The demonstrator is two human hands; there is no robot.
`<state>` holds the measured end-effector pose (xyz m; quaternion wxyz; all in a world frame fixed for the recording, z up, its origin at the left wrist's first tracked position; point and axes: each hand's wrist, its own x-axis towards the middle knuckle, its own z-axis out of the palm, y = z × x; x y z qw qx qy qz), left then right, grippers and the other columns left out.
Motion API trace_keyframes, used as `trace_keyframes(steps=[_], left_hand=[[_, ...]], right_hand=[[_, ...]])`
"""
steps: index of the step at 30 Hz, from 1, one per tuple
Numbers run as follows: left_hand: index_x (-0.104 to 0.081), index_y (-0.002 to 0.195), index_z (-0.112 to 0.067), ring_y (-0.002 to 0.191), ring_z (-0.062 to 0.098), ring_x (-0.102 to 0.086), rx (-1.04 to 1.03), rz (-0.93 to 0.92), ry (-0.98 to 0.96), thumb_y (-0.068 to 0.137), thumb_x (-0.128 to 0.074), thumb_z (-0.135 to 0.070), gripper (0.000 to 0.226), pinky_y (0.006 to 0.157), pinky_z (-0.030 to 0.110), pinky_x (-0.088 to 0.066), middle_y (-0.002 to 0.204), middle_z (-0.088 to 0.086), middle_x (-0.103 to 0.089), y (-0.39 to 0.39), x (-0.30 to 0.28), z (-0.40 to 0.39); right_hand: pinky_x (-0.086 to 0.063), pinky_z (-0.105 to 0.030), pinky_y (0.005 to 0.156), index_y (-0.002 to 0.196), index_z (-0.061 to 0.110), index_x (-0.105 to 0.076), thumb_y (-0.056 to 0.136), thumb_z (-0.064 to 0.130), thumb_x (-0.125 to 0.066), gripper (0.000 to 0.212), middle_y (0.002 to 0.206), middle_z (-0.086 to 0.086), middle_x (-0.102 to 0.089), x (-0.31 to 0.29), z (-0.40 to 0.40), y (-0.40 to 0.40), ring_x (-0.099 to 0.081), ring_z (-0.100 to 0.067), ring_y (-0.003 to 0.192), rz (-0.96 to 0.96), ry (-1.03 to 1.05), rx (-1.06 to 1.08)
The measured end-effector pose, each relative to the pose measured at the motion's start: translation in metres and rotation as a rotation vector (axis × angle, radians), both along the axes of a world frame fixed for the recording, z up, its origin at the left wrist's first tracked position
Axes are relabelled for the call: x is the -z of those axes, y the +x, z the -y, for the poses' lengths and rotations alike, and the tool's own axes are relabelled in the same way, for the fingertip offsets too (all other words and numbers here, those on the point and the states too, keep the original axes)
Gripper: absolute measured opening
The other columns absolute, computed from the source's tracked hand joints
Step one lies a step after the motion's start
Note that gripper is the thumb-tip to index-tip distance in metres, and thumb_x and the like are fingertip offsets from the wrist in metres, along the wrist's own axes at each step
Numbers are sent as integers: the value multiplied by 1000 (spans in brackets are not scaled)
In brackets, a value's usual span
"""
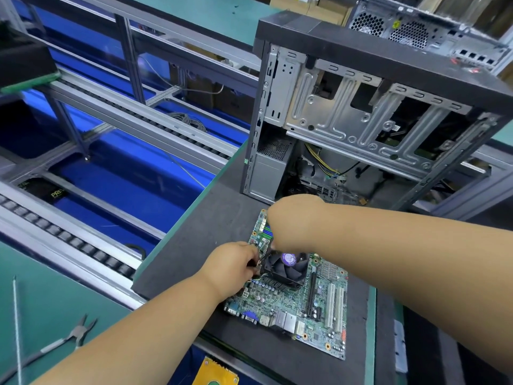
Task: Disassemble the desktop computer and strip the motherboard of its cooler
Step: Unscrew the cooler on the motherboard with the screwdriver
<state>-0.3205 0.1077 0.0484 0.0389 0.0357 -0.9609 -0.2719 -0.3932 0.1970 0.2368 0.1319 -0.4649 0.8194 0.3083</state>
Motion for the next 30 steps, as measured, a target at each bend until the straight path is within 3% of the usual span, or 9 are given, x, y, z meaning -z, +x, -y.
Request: trace_keyframes(steps=[4,6,9,11,14,16,21,24,30], left_hand=[[-67,103,-16,92,24,-60,9,4,-45,87,-66,-28,19,76,29,-45,103,2,-64,1,-2,0],[-67,100,-17,91,24,-60,15,28,-46,86,-66,-27,17,75,29,-45,102,2,-64,1,-2,0],[-68,95,-15,85,23,-58,-3,66,-19,86,-65,-24,12,65,27,-36,96,3,-65,1,0,2],[-66,95,-12,81,22,-53,11,130,-52,91,-57,-21,14,65,27,-35,95,6,-66,2,2,1],[-66,100,-11,77,19,-49,5,147,16,95,-51,-22,20,68,34,-47,90,8,-67,4,7,0],[-67,93,-12,73,17,-47,-22,132,30,92,-57,-24,16,62,32,-40,83,3,-65,4,4,0],[-60,79,-19,70,13,-44,-39,64,59,84,-71,-26,14,59,21,-26,79,-7,-51,3,-6,0],[-64,85,-19,72,14,-45,-17,83,54,84,-70,-28,10,64,23,-32,93,-1,-61,1,-5,0],[-57,82,-22,75,17,-49,8,81,101,84,-70,-24,14,67,25,-41,85,-6,-50,1,1,2]], right_hand=[[-29,-23,48,91,17,-57,91,23,-56,6,72,4,-45,-3,-1,-5,-39,-13,57,86,50,38],[-30,-24,49,97,18,-57,86,14,-55,13,74,4,-46,-2,0,2,-41,-14,59,111,25,60],[-28,-24,47,82,19,-56,84,7,-54,12,71,5,-42,1,5,21,-42,-17,61,45,13,-72],[-27,-25,45,66,18,-44,87,5,-56,27,66,5,-39,1,13,34,-37,-16,55,9,64,-223],[-29,-26,46,61,17,-37,91,5,-55,37,63,3,-37,-1,27,42,-32,-15,52,11,188,-424],[-29,-25,46,63,17,-41,91,8,-56,33,64,5,-39,-3,31,39,-34,-14,53,-5,223,-458],[-35,-26,52,66,21,-47,93,24,-48,27,72,4,-48,-8,29,19,-45,-15,61,-34,237,-231],[-40,-32,67,64,19,-44,97,17,-42,32,71,2,-45,-4,30,14,-49,-23,77,31,285,-140],[-48,-27,71,60,19,-51,91,23,-54,31,58,5,-51,-10,31,1,-53,-15,65,67,174,19]])
